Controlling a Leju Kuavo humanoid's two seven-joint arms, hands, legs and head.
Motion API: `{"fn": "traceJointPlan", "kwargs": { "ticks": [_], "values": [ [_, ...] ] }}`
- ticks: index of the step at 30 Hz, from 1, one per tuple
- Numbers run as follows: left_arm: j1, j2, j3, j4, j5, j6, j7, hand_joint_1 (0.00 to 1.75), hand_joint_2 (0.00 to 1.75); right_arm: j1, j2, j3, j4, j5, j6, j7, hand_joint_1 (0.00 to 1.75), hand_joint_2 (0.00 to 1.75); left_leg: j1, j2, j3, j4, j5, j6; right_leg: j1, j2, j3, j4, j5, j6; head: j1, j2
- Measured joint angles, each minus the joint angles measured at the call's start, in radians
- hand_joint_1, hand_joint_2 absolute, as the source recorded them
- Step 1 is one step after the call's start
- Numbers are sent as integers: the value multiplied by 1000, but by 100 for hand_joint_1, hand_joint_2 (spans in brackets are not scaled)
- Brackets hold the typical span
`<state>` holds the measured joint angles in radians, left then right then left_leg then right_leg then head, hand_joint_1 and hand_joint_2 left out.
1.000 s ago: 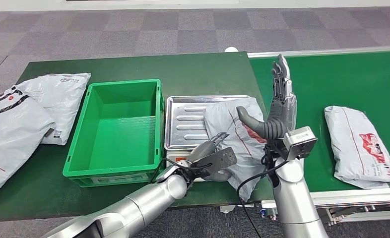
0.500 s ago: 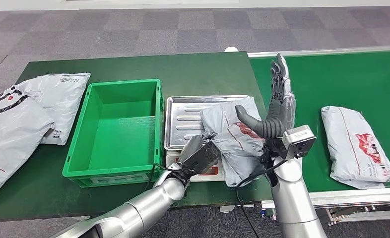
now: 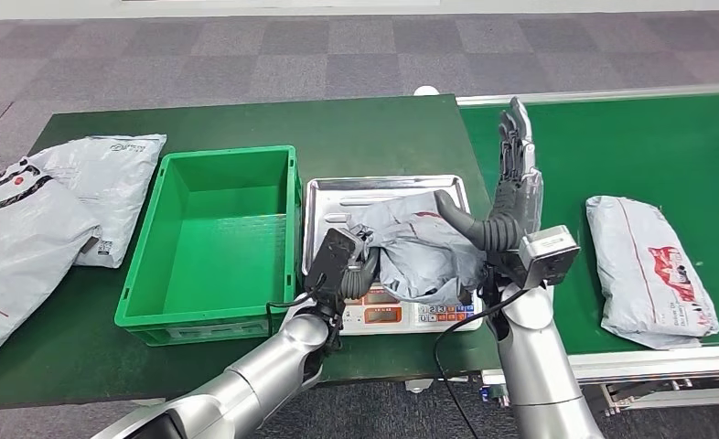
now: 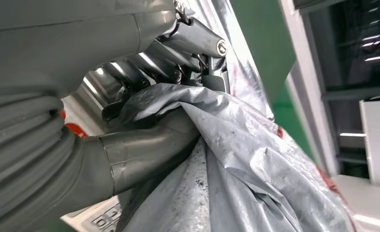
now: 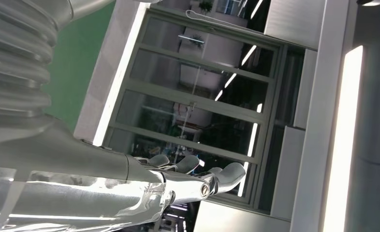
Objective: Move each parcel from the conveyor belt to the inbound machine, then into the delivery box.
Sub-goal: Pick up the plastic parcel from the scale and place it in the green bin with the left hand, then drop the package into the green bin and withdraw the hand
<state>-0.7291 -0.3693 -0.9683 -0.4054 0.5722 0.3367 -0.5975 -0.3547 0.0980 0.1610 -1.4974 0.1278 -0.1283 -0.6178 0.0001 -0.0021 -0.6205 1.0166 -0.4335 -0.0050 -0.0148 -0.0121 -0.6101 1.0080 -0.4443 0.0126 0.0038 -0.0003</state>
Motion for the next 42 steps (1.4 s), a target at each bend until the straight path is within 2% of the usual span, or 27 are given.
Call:
{"fn": "traceJointPlan", "kwargs": {
  "ticks": [3,6,9,14,17,27,33,36,39,42],
  "values": [
    [0,0,32,-1,1,39,-61,175,175,0,0,0,3,-2,-7,-1,0,175,0,0,0,0,0,0,0,0,0,0,0,0,0,0],
    [5,5,82,-27,-99,113,-96,175,175,0,0,0,4,-2,-10,-1,0,175,0,0,0,0,0,0,0,0,0,0,0,0,0,0],
    [16,12,139,-73,-202,151,-101,175,175,0,0,0,4,-2,-11,-1,0,175,0,0,0,0,0,0,0,0,0,0,0,0,0,0],
    [33,18,198,-120,-243,164,-101,175,175,0,0,1,4,-2,-11,-1,0,175,0,0,0,0,0,0,0,0,0,0,0,0,0,0],
    [57,22,248,-182,-347,202,-101,175,175,0,0,1,4,-2,-14,-1,0,175,0,0,-1,0,0,0,0,0,-1,0,0,0,0,0],
    [222,87,555,-654,-660,355,-102,175,175,26,-27,1,2,-2,-65,-3,0,175,1,2,-1,0,0,-1,1,2,-2,0,0,0,0,0],
    [331,99,691,-910,-747,364,-101,175,175,58,-45,1,-15,-2,-79,-4,0,175,1,2,-2,0,-1,-1,0,2,-3,0,-1,0,0,0],
    [374,100,755,-997,-785,364,-101,175,175,73,-48,1,-26,13,-81,-6,0,175,0,2,-2,0,-1,-1,0,2,-3,0,-1,0,0,0],
    [396,101,819,-1017,-826,364,-101,175,175,86,-48,1,-32,32,-82,-8,0,175,0,2,-2,0,-2,0,0,2,-3,0,-1,0,0,0],
    [391,113,847,-924,-916,349,-55,175,175,97,-49,1,-37,35,-96,-11,0,175,0,1,-1,0,-1,0,0,0,-3,0,-2,0,0,0]
  ]
}}
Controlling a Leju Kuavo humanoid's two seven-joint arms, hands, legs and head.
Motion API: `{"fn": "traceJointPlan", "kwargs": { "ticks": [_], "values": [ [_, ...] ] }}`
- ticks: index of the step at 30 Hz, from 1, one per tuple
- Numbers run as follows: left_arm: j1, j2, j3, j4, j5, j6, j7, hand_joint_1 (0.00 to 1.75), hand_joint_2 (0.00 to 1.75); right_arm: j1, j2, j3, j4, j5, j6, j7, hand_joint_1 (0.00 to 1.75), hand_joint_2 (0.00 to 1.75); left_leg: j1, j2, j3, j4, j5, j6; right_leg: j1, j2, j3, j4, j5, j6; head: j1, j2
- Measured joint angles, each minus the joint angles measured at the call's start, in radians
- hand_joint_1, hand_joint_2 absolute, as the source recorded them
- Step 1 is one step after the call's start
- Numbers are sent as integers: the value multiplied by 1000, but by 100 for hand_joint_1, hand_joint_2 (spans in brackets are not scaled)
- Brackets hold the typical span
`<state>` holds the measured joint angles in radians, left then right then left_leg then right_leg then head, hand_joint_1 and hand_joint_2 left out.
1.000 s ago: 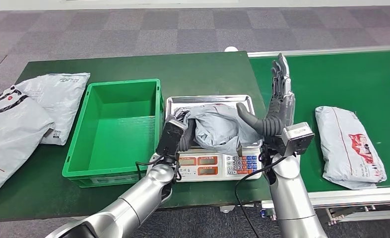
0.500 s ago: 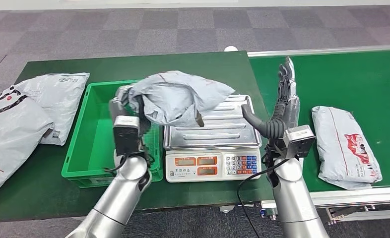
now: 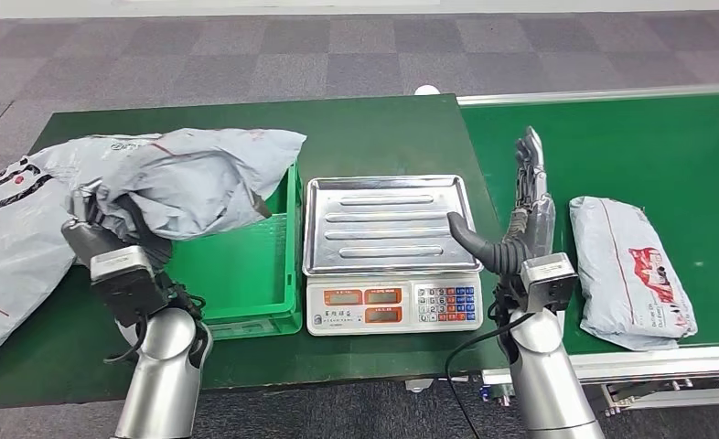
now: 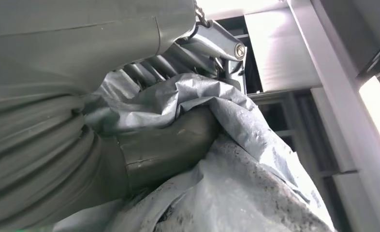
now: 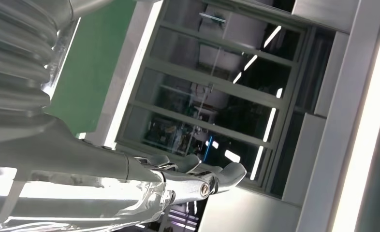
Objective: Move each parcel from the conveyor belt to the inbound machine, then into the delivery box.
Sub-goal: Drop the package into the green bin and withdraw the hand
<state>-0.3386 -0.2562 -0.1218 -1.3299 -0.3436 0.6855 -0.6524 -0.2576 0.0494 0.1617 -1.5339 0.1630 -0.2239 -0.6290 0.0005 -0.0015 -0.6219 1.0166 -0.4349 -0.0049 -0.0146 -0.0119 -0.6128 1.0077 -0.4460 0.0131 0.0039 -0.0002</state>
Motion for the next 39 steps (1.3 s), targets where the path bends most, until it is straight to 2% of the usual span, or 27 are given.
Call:
{"fn": "traceJointPlan", "kwargs": {
  "ticks": [4,7,13,21,22,25,26,28,30,32,35,37,39],
  "values": [
    [-30,34,-10,227,-162,-102,203,175,175,6,0,0,-8,7,-7,-5,0,175,0,3,0,0,1,0,0,3,-1,0,1,-1,0,0],
    [-42,47,-27,343,-226,-159,270,175,175,12,-1,0,-13,13,-3,-3,0,175,0,6,0,0,1,-1,0,7,-3,0,3,0,0,0],
    [-79,59,-63,459,-268,-210,319,175,175,13,-2,0,-22,17,-1,1,0,175,-1,5,-1,0,0,0,0,6,-2,0,2,-1,0,0],
    [-104,66,-84,508,-316,-252,376,175,175,21,-4,0,-31,29,7,8,0,175,0,3,0,0,0,0,0,3,0,0,1,0,0,0],
    [-107,66,-84,512,-320,-243,385,164,175,24,-4,0,-34,31,8,10,0,175,0,3,0,0,0,0,0,2,0,0,1,0,0,0],
    [-116,65,-84,527,-321,-217,394,33,175,32,-4,-1,-41,37,11,12,0,175,0,2,0,0,0,1,0,2,1,0,1,0,0,0],
    [-118,65,-84,531,-318,-208,391,0,175,34,-4,-1,-43,37,11,12,0,175,0,2,0,0,0,1,0,2,1,0,1,0,0,0],
    [-117,64,-79,534,-289,-163,360,0,175,37,-4,-1,-46,39,11,15,0,175,0,3,0,0,1,1,0,2,1,0,1,0,0,0],
    [-110,60,-61,526,-218,-88,285,0,87,41,-4,-1,-47,43,11,19,0,175,0,3,0,0,1,0,0,2,1,0,2,0,0,0],
    [-98,50,-25,495,-130,-23,176,0,0,45,-3,-1,-48,44,9,23,0,175,0,3,0,0,1,0,0,2,1,0,2,-1,0,0],
    [-72,23,54,420,-19,9,14,0,0,46,-3,-1,-48,44,4,27,0,175,0,3,0,0,1,0,0,3,0,0,2,-1,0,0],
    [-51,12,82,368,49,9,-33,0,0,45,-3,-1,-47,41,2,32,0,175,0,3,0,0,0,-1,0,3,0,0,1,-1,0,0],
    [-28,10,86,311,89,10,-43,0,0,44,-4,-1,-44,38,1,39,0,175,0,3,0,0,0,-1,0,3,0,0,1,0,0,0]
  ]
}}
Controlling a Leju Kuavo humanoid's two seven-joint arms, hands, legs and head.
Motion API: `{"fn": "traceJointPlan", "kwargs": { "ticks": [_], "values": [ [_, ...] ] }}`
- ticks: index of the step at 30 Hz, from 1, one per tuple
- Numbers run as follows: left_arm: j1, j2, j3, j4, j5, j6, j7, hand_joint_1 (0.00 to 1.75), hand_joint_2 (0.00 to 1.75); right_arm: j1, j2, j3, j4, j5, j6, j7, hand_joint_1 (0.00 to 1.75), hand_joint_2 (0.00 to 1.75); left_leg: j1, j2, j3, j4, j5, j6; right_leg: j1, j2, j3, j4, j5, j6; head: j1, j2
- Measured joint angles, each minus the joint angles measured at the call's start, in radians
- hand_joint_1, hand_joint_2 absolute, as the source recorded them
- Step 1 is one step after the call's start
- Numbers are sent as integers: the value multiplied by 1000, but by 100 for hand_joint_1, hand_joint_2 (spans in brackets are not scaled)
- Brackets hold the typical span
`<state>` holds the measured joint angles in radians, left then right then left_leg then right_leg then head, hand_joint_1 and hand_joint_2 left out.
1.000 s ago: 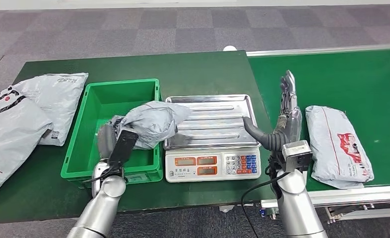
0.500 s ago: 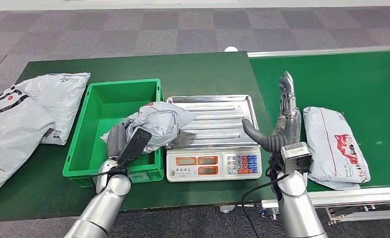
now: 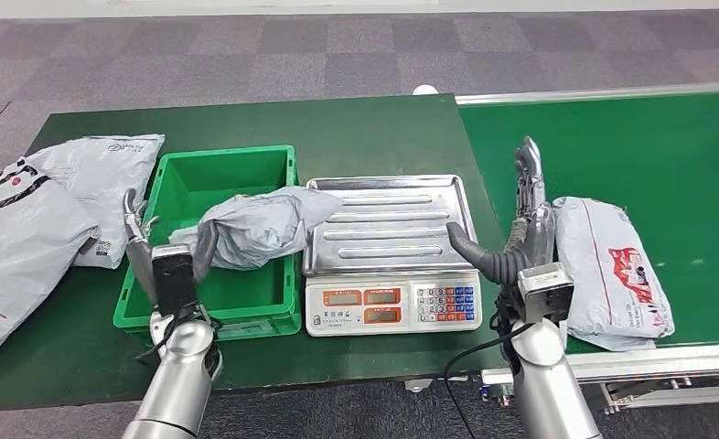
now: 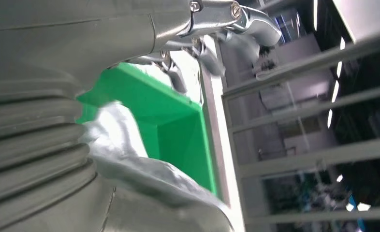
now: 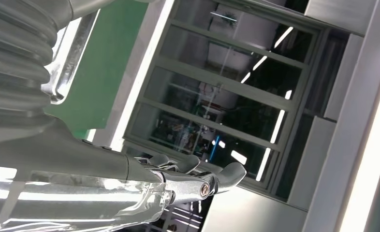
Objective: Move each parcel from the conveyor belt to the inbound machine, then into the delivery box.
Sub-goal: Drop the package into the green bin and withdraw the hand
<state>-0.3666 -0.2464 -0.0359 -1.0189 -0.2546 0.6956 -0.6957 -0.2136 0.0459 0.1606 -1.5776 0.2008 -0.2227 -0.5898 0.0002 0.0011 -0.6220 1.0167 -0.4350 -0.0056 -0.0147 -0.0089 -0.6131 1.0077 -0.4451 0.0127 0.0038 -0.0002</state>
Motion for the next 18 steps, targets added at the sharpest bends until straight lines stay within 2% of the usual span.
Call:
{"fn": "traceJointPlan", "kwargs": {
  "ticks": [5,18],
  "values": [
    [34,-5,0,-90,21,2,-5,0,0,-1,0,0,15,6,0,9,0,175,0,0,0,0,-1,0,0,0,0,0,-1,0,0,0],
    [35,-1,0,-67,64,2,-5,0,0,0,0,0,30,22,-2,20,0,175,0,0,0,0,-1,0,0,0,0,0,-1,0,0,0]
  ]
}}
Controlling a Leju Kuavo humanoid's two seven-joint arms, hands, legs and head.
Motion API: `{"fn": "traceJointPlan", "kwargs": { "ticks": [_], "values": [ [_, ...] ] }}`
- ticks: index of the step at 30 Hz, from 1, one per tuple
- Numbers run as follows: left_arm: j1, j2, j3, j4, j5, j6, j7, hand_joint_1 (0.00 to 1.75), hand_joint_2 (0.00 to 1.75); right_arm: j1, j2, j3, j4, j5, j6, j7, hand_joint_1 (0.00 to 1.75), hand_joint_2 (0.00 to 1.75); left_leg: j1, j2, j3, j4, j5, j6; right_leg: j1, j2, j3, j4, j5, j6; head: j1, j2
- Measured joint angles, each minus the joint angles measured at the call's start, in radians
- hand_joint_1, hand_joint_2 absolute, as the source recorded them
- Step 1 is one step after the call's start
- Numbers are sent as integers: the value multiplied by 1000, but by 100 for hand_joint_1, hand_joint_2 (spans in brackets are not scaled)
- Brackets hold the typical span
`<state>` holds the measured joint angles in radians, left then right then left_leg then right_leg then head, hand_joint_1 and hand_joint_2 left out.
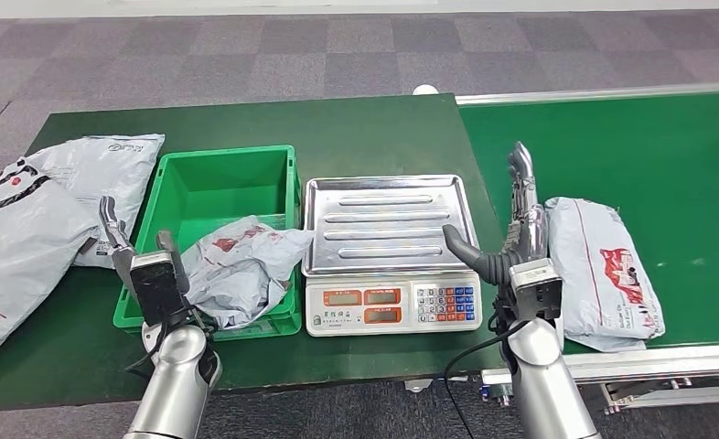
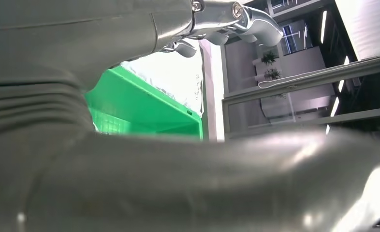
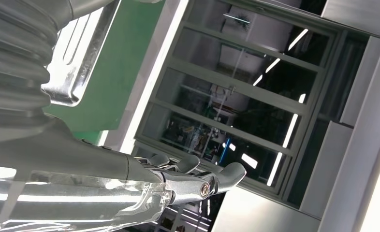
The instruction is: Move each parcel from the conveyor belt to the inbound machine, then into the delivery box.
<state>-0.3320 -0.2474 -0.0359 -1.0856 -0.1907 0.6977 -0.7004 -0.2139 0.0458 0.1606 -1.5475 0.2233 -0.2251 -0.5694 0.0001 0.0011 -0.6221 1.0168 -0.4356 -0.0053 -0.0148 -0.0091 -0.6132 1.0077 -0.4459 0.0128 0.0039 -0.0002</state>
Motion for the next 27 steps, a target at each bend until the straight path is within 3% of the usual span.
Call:
{"fn": "traceJointPlan", "kwargs": {
  "ticks": [7,9,11,14,16,21,27],
  "values": [
    [-2,12,-21,37,-23,-14,74,0,0,0,-1,0,1,9,-1,18,0,175,0,0,0,0,0,0,0,0,0,0,0,0,0,0],
    [-1,14,-25,38,35,-88,43,0,87,0,-3,-1,1,10,-1,22,0,175,0,1,0,0,0,0,0,1,-1,0,0,0,0,0],
    [10,18,-41,10,153,-276,14,0,175,-2,-8,-4,2,12,-7,24,0,175,0,1,0,0,0,0,0,0,0,0,0,0,0,0],
    [42,27,-87,-79,293,-571,1,0,175,-16,-21,-16,11,22,-31,29,0,175,0,0,0,0,0,0,0,1,0,0,0,0,0,0],
    [64,32,-126,-153,318,-670,-1,0,175,-28,-31,-39,25,44,-68,45,0,175,0,0,0,0,0,0,0,0,0,0,0,0,0,0],
    [107,45,-212,-303,319,-736,8,0,175,-80,-59,-164,145,107,-136,105,0,175,-1,0,0,0,-1,2,-1,0,0,0,0,1,0,0],
    [129,54,-249,-365,309,-748,11,0,175,-132,-90,-288,315,147,-158,105,0,175,-1,-1,0,0,-1,2,-1,-1,1,0,0,1,0,0]
  ]
}}
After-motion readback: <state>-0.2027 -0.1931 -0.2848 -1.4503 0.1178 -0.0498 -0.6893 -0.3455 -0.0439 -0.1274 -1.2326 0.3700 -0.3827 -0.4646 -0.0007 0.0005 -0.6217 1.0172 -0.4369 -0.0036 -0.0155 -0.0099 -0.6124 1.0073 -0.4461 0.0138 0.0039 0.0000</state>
